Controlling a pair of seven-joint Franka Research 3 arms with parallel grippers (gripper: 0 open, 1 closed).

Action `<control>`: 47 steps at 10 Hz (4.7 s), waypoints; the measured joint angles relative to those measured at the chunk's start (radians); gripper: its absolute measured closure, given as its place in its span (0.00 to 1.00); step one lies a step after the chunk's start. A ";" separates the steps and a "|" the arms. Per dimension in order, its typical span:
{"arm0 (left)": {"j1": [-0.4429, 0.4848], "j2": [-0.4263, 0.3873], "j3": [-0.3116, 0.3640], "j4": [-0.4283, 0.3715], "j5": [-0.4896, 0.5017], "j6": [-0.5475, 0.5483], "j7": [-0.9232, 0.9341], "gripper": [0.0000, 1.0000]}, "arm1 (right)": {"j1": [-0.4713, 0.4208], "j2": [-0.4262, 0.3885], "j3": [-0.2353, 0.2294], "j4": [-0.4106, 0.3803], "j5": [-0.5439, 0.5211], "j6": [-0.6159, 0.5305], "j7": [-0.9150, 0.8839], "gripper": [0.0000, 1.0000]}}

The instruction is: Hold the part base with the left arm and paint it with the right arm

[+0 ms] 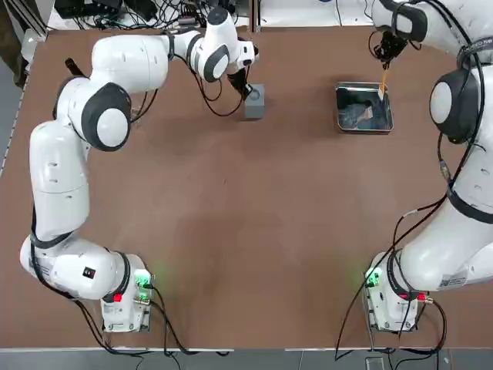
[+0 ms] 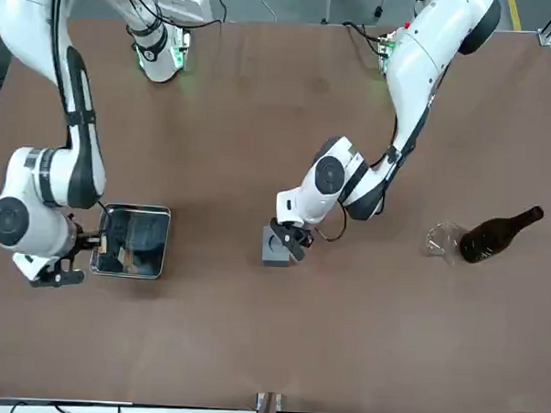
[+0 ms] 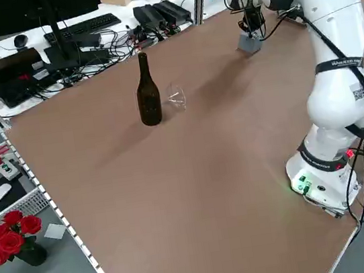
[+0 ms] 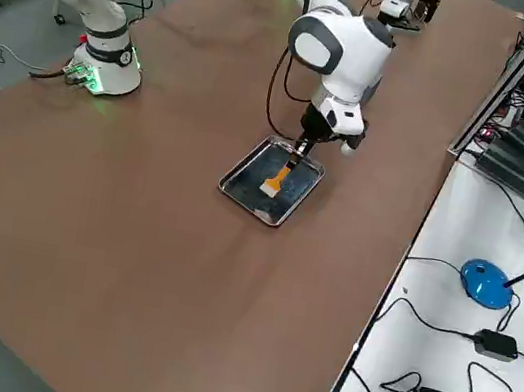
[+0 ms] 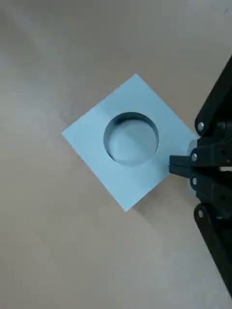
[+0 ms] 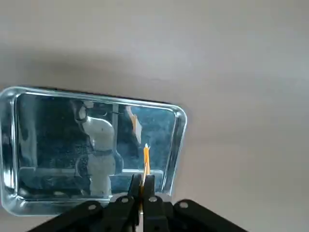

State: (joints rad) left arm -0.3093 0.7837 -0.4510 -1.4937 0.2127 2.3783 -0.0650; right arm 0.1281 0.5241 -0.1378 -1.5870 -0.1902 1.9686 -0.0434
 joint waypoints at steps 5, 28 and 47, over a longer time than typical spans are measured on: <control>0.000 0.002 0.000 0.000 0.000 0.000 0.000 0.98 | 0.001 0.002 0.046 -0.131 -0.105 0.167 0.102 0.96; 0.000 0.002 0.000 0.000 0.000 0.000 0.000 0.98 | -0.101 -0.117 0.084 -0.266 0.230 0.263 -0.239 0.96; 0.000 0.002 0.000 0.000 0.000 0.000 0.000 0.97 | -0.013 -0.065 0.116 0.062 0.515 0.095 -0.397 0.96</control>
State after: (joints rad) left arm -0.3095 0.7853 -0.4513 -1.4933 0.2127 2.3783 -0.0650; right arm 0.1149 0.4592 -0.0219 -1.5252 0.3251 2.0631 -0.4409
